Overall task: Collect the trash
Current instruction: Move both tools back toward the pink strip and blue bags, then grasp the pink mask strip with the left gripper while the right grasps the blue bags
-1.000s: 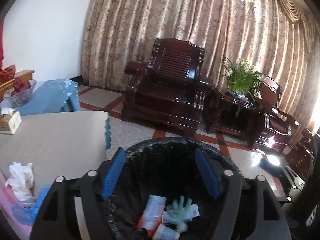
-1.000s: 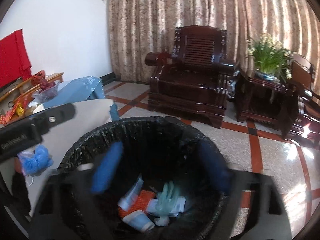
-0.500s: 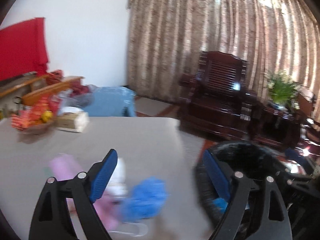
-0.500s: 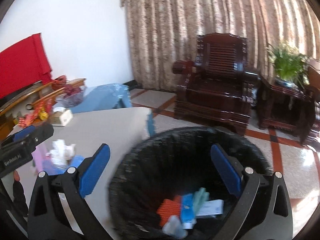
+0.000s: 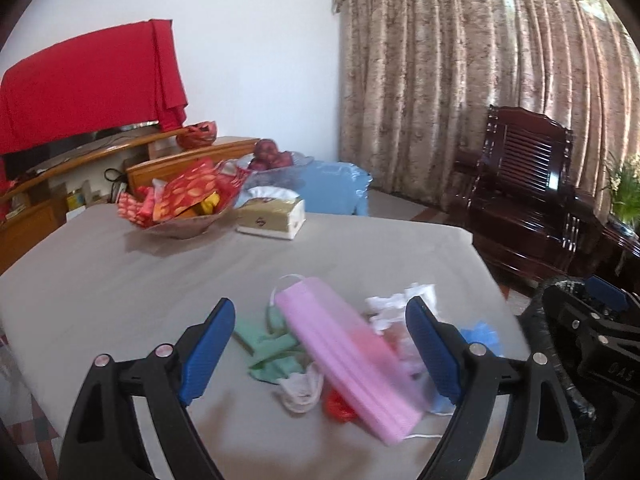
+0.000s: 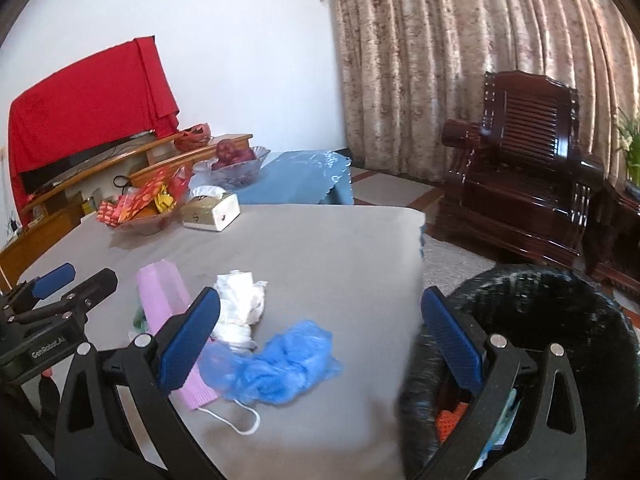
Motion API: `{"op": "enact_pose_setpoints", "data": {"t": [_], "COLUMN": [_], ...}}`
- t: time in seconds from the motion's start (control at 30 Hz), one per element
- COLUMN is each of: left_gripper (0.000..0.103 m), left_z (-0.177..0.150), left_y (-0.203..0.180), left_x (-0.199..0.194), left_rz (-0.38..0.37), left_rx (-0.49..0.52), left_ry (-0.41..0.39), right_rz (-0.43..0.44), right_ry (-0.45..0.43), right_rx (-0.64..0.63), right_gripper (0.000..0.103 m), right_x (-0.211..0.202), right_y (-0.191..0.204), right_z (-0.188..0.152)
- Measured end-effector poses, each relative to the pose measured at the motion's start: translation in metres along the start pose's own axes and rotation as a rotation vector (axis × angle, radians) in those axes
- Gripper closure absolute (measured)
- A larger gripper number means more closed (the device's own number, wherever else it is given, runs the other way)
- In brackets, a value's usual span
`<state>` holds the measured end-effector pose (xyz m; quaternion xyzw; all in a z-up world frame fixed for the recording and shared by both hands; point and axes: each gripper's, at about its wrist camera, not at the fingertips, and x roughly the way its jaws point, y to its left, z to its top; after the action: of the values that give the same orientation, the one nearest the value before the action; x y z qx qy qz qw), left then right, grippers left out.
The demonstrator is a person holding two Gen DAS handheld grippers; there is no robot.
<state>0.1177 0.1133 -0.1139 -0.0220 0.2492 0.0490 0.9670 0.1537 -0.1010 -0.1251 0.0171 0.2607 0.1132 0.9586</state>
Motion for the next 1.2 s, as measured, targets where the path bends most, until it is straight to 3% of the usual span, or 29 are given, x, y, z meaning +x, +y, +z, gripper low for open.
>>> {"op": "enact_pose_setpoints", "data": {"t": [0.37,0.47,0.57,0.73,1.03,1.1,1.2], "left_gripper": [0.019,0.024,0.031,0.064,0.078,0.08,0.084], "left_z": [-0.023,-0.028,-0.032,-0.04,-0.041,-0.042,-0.043], "left_y": [0.011,0.008,0.005,0.0,0.0,0.0,0.001], "left_x": [0.044,0.06,0.072,0.089,0.086,0.083,0.081], "left_rz": [-0.023,-0.042,-0.055,-0.1,-0.124,-0.13,-0.134], "left_rx": [-0.022,-0.025,-0.02,-0.02,-0.031,-0.032,-0.036], "left_ry": [0.095,0.132,0.149,0.199,0.195,0.199,0.204], "right_rz": [-0.007,-0.008,-0.006,0.012,0.053,0.109,0.159], "right_ry": [0.072,0.087,0.115,0.158,0.253,0.28,0.308], "right_rx": [-0.025,-0.03,-0.04,-0.038,-0.057,-0.051,-0.038], "right_gripper": [0.006,0.006,0.012,0.018,0.02,0.038,0.058], "right_x": [0.035,0.042,0.051,0.061,0.082,0.086,0.09], "right_y": [0.012,0.01,0.01,0.008,0.017,0.02,0.022], "right_z": [-0.016,-0.019,-0.024,-0.032,-0.045,-0.046,-0.047]}}
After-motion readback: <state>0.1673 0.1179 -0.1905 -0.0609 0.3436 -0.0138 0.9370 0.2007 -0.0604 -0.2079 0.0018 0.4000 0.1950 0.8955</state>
